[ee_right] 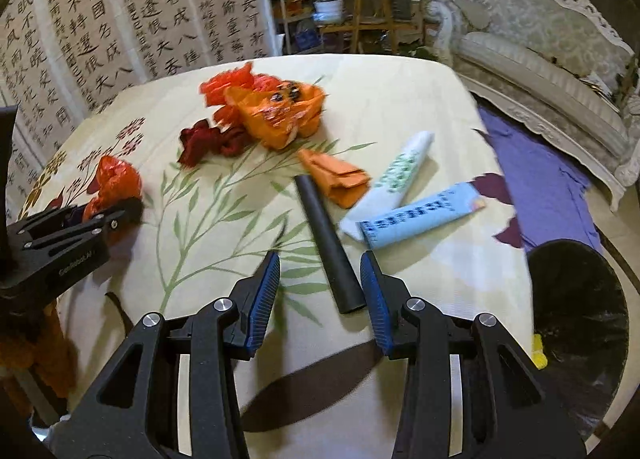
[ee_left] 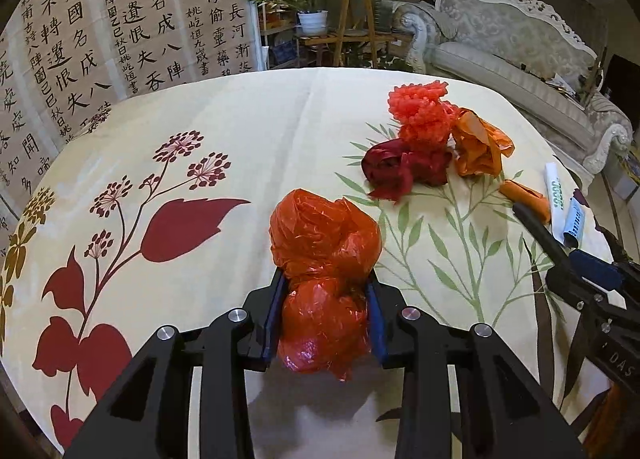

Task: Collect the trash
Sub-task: 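Grasp the black rod upright with the right tool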

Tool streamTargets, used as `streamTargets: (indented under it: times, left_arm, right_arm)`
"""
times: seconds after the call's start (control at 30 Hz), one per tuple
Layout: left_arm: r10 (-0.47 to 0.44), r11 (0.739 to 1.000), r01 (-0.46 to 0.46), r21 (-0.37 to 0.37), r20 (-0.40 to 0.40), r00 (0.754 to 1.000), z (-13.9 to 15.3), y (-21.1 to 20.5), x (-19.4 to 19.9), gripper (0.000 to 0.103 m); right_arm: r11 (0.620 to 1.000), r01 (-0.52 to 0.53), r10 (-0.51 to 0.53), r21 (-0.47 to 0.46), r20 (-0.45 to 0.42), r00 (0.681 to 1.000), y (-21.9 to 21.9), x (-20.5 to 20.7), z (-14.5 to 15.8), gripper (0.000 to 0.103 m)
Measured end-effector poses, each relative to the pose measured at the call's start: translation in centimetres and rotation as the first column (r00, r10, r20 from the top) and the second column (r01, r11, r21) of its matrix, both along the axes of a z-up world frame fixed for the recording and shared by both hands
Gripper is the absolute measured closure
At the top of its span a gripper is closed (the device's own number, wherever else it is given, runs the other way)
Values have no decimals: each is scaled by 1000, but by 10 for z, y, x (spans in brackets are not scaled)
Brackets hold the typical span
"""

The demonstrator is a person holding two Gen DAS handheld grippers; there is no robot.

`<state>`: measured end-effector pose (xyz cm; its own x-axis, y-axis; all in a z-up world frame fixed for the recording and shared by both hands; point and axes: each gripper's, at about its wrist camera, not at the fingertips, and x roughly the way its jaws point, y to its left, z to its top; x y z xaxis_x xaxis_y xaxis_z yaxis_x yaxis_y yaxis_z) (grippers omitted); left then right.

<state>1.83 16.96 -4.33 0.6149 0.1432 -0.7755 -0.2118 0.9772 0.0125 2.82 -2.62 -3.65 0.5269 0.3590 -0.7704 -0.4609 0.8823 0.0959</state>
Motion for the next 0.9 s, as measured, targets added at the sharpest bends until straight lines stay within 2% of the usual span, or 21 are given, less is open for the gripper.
streamTargets:
  times: [0.13, 0.3, 0.37, 0.47, 0.53, 0.63, 0.9]
  left_arm:
    - [-9, 999, 9, 33, 9, 1000, 0, -2, -2, 67]
    - [-15, 1000, 15, 19, 7, 1000, -2, 1, -1, 67]
    - [-15, 1000, 15, 11, 4, 1000, -4, 2, 0, 67]
    - [-15, 1000, 15, 9, 5, 1000, -4, 3, -1, 67]
    - [-15, 1000, 15, 9, 5, 1000, -5, 2, -2, 67]
    - [-15, 1000, 15, 9, 5, 1000, -5, 2, -2, 67]
    - [-14, 1000, 14, 9, 5, 1000, -5, 2, -2, 67]
  right_arm:
    - [1000, -8, 9, -5, 1, 1000, 8, 1, 0, 62]
    - [1000, -5, 5, -14, 4, 1000, 19, 11, 0, 64]
    - [1000, -3, 3, -29, 14, 1000, 23, 13, -1, 69]
    - [999, 0, 1, -44, 21, 1000, 25, 15, -1, 81]
    - [999, 1, 0, -53, 26, 1000, 27, 15, -1, 83]
    - [998, -3, 5, -68, 34, 999, 29, 14, -1, 91]
    - [998, -2, 5, -67, 38, 999, 29, 11, -1, 91]
